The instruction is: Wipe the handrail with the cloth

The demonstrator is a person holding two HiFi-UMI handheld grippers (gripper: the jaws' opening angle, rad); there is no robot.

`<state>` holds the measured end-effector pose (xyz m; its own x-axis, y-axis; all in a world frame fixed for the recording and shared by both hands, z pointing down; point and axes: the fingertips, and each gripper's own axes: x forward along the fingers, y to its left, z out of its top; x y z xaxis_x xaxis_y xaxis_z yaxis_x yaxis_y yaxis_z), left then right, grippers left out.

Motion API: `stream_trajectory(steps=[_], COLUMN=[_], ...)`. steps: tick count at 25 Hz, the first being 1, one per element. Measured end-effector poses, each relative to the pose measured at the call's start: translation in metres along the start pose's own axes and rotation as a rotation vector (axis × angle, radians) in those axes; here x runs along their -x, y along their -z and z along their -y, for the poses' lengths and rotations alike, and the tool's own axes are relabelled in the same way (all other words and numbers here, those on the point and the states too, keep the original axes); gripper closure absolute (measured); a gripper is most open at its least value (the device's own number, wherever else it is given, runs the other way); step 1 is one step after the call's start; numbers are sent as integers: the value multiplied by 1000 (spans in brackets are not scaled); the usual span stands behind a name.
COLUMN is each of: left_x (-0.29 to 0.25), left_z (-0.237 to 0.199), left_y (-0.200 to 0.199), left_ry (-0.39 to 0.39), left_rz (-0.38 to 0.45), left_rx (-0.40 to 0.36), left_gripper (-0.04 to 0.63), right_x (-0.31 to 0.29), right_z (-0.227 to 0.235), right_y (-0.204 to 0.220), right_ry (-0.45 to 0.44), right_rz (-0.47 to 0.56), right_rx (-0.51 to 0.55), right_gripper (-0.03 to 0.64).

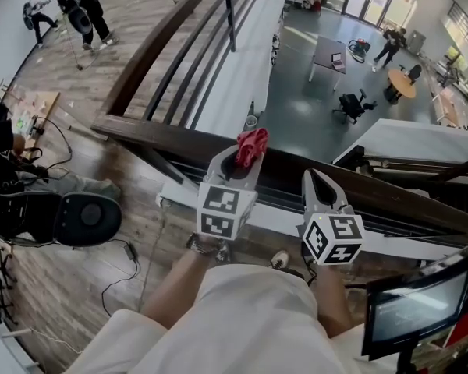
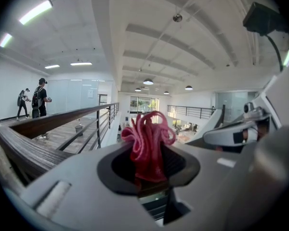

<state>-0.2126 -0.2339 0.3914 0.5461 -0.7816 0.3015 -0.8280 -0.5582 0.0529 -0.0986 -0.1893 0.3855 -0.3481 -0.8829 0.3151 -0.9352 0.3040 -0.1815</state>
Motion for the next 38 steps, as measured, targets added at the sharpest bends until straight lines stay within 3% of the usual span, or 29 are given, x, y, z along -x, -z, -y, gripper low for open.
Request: stream_trajectory(steps=[8,23,38], left_x=[4,-9,-5], left_z=[-2,28,25], left_y=[3,4,5], left_ry=[28,2,-55], left_rz=[62,60,74], left_rx=[-17,-6,-14], left_gripper=[471,474,474], right_x=[3,11,18], right_z=[-3,23,44], right_y=[4,7,2], right_ry=[-9,28,29], right_rz=[7,21,18], right_rx=[6,8,60], right_gripper=[614,615,615])
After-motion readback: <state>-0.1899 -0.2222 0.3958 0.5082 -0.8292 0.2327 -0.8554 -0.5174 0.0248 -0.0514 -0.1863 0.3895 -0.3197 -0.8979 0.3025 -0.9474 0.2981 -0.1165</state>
